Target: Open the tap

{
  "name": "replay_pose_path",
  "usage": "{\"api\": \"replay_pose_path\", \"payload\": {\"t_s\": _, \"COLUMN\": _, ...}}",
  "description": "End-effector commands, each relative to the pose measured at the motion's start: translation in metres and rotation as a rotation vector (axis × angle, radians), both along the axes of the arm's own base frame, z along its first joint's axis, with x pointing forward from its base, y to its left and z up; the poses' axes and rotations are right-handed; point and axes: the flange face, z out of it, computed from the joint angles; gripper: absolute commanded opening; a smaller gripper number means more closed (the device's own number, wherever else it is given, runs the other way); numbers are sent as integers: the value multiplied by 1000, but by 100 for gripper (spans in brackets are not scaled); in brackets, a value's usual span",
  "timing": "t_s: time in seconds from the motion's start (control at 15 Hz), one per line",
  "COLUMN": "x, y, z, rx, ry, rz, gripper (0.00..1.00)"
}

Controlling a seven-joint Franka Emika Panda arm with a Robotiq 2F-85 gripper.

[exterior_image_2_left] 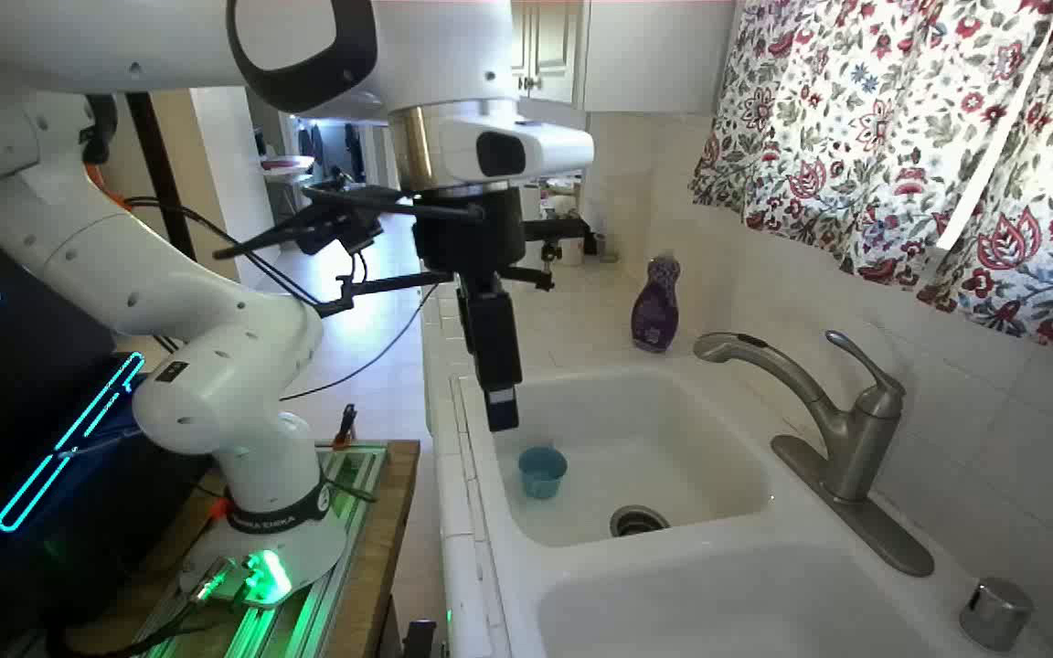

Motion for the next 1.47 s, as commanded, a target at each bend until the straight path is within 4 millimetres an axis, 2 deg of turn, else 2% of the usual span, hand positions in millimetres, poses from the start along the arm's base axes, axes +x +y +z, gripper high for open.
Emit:
{"api": "replay_pose_path", "payload": {"t_s": 0.0, "x": 0, "y": 0, "z": 1, "rx": 1, "ry": 1, "rz": 0, "gripper": 100}}
{"api": "replay_pose_path", "payload": {"t_s": 0.27, "x": 0, "y": 0, "z": 1, "rx": 1, "ry": 1, "rz": 0, "gripper": 100}}
{"api": "replay_pose_path", "payload": {"t_s": 0.33, "x": 7, "y": 1, "z": 1, "rx": 10, "ry": -14, "rz": -17, "gripper": 100}}
{"api": "replay_pose_path", "payload": {"t_s": 0.73, "x": 79, "y": 32, "z": 18, "rx": 3, "ry": -151, "rz": -25, "gripper": 100}}
{"api": "replay_pose_path", "payload": {"t_s": 1.13, "x": 158, "y": 82, "z": 33, "rx": -44, "ry": -274, "rz": 197, "gripper": 100}}
{"api": "replay_pose_path", "payload": {"t_s": 1.4, "x": 197, "y": 116, "z": 32, "rx": -86, "ry": -335, "rz": 312, "gripper": 100}}
